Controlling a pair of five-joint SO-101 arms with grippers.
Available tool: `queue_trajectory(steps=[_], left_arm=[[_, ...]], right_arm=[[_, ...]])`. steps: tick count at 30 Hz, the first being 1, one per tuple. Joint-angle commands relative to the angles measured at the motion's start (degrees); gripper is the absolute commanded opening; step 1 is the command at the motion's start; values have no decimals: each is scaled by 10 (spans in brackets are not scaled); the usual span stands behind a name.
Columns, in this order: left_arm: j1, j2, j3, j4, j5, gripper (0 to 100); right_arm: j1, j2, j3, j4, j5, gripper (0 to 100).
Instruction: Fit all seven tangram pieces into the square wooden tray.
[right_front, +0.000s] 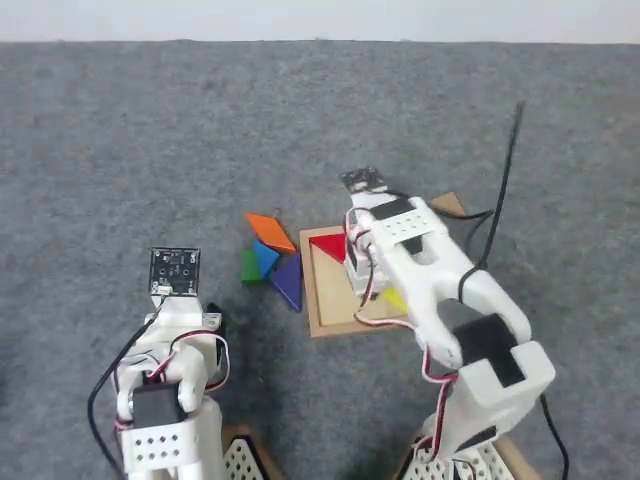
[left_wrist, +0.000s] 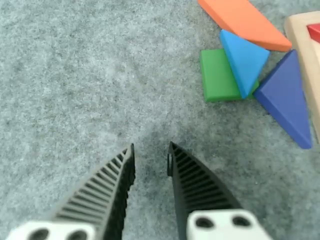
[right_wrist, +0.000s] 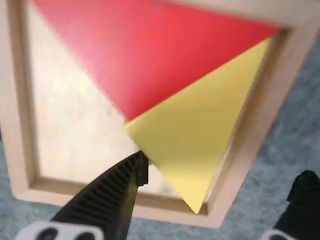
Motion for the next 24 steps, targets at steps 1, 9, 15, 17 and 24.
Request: queue_trajectory(steps=[1, 9, 15, 17, 24], left_arm=[[-2, -13, -7, 4, 6, 100], [-2, -13, -7, 4, 6, 100], [-2, -13, -7, 4, 6, 100], [-2, -13, -7, 4, 6, 101], [-4, -13, -7, 4, 4, 100]], right_arm=[[38, 0, -20, -28, 22, 430], [76, -28, -53, -7, 19, 430], [116, -189, 2, 15, 20, 381], [123, -252, 40, 15, 24, 336], [204, -385, 152, 3, 24, 321]])
